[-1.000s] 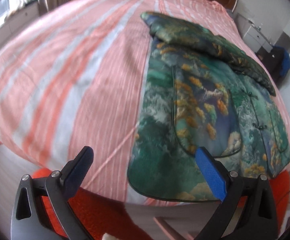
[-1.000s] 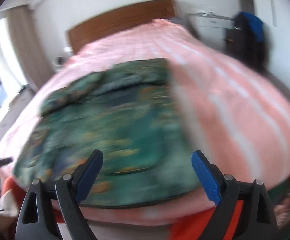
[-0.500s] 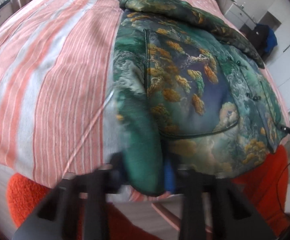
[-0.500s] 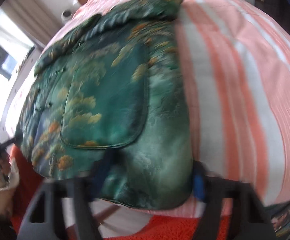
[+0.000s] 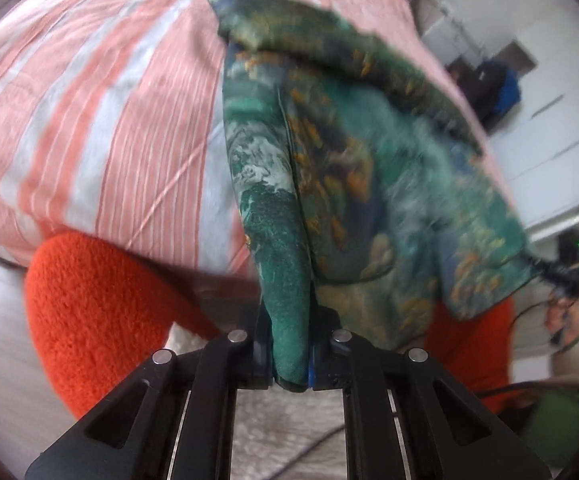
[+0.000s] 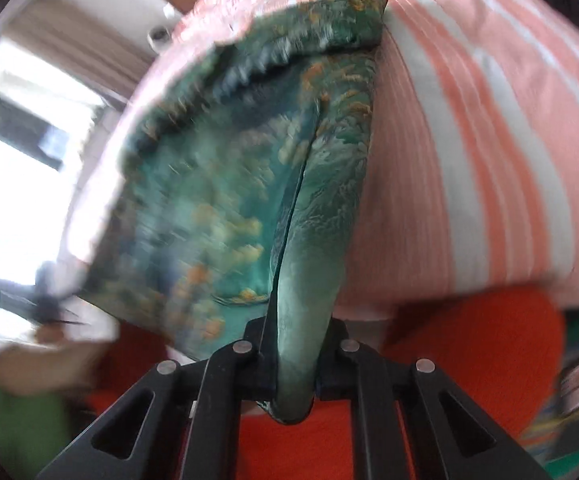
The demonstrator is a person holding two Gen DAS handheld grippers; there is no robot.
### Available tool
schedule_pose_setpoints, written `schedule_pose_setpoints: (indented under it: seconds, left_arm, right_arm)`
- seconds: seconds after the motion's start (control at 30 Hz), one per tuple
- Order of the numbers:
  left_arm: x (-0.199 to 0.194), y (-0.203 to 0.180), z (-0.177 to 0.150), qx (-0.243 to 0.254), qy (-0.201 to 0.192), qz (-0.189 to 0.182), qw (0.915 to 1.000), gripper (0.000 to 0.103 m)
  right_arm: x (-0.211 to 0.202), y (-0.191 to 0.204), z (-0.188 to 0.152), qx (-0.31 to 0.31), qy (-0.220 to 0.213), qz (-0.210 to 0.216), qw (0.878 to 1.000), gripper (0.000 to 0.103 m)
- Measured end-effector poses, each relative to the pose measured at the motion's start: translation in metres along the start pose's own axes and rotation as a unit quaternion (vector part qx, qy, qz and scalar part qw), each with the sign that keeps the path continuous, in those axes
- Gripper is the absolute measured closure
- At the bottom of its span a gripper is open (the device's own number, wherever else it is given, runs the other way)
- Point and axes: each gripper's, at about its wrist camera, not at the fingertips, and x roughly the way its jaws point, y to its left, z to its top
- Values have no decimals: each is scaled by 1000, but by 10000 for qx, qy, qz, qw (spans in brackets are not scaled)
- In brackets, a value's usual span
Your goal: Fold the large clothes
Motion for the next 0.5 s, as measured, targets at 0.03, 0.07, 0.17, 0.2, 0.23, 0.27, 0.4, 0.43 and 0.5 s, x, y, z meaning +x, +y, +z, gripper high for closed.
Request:
schedule_pose_setpoints:
  seconds: [0.03,0.07,0.17,0.2,0.23,0.27,0.4,0.43,0.5]
  left_arm:
    - [-15,0,13,-69,-209,-234,9995,95]
    - [-27,0,27,-72,-400,-391,9984,95]
    - [-53,-12,93,119,-997,-676,9927,95]
    - [-57,-17,125,232,-1230,-648,9900,95]
    - [-57,-23,156,322,-1429,-559,9876,95]
    - [-53,-28,188,364,-1596,-481,9853,94]
    - [3,-31,319,142,-1391,86,9901,77]
    - [24,-26,346,-78,-1132,254,9932,64]
    - [51,-18,370,-373,-724,481,9955,39]
  right_arm:
    - [-11,-1,5,164,-161,378,9990,91]
    - [-22,-1,15,288,-337,696,9966,92]
    - [-52,3,63,313,-917,1244,9875,92]
    - [-57,7,86,255,-1085,1335,9848,92]
    - [-60,11,109,183,-1240,1377,9825,92]
    - [-60,15,140,91,-1418,1345,9807,92]
    - [-23,16,271,-1,-2024,985,9743,87]
    - [-10,16,295,-1,-2036,864,9752,83]
    - [22,8,340,120,-1800,406,9827,61]
